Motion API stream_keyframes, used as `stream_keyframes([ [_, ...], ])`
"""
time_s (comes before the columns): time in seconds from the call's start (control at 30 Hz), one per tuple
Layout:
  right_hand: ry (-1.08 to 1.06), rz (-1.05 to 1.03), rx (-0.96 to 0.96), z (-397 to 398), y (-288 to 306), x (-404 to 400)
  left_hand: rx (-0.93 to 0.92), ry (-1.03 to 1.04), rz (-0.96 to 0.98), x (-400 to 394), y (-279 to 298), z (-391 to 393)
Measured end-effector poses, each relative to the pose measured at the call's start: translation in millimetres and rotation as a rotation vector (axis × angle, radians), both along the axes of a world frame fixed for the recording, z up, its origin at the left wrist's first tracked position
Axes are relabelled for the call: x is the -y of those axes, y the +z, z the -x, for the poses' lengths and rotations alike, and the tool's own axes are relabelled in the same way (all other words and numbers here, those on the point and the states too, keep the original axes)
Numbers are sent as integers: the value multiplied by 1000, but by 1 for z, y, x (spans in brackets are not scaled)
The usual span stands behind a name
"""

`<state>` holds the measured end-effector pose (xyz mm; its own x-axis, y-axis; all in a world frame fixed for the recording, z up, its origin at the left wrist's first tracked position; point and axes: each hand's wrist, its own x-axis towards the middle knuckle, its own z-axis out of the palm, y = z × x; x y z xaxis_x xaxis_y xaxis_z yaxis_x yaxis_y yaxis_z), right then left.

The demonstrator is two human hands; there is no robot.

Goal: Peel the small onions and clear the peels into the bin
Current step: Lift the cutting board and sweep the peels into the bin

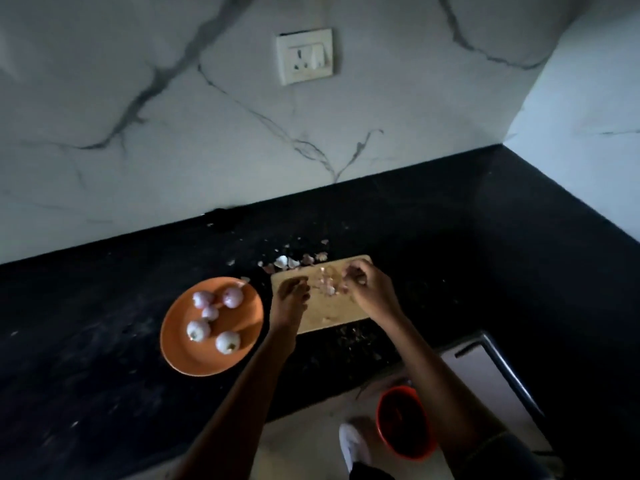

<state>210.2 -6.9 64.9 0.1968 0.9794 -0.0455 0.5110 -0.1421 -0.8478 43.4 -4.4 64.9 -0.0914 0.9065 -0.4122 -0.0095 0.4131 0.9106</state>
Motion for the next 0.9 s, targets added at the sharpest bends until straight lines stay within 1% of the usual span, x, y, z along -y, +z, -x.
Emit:
stream_keyframes([
  [0.07, 103, 30, 117, 6, -24, -19, -84, 62, 43, 4, -22, 20],
  [0.1, 139, 43, 175, 7, -35, -25, -145, 45, 70, 7, -33, 27],
  [0.17, 139, 64, 237, 11, -57, -35, -221, 55, 64, 12, -42, 31],
  [0.27, 66, 59, 235, 24, -86, -41, -336, 115, 38, 13, -41, 28],
  [0.33, 141, 24, 182, 39, -99, -43, -378, 155, 26, 11, -48, 28],
  [0.43, 333, 2, 141, 53, -99, -49, -387, 199, 64, 10, -51, 27],
  [0.53, 424, -149, 244, 53, -94, -56, -397, 242, 97, 15, -58, 30],
  [0.57, 507, -201, 283, 52, -90, -57, -388, 253, 104, 17, -59, 30],
  [0.63, 771, -335, 387, 53, -93, -61, -376, 248, 116, 19, -58, 28],
  [0.67, 895, -362, 462, 53, -96, -64, -376, 246, 113, 19, -59, 27],
  [0.7, 959, -362, 529, 53, -99, -69, -393, 241, 110, 19, -59, 27],
  [0.73, 961, -361, 563, 52, -102, -77, -403, 249, 99, 19, -61, 27],
  [0.77, 912, -346, 560, 50, -104, -87, -414, 259, 105, 18, -60, 26],
  [0.83, 770, -272, 524, 43, -100, -103, -420, 289, 112, 16, -62, 26],
  [0.9, 687, -271, 496, 34, -91, -109, -437, 279, 100, 17, -63, 26],
])
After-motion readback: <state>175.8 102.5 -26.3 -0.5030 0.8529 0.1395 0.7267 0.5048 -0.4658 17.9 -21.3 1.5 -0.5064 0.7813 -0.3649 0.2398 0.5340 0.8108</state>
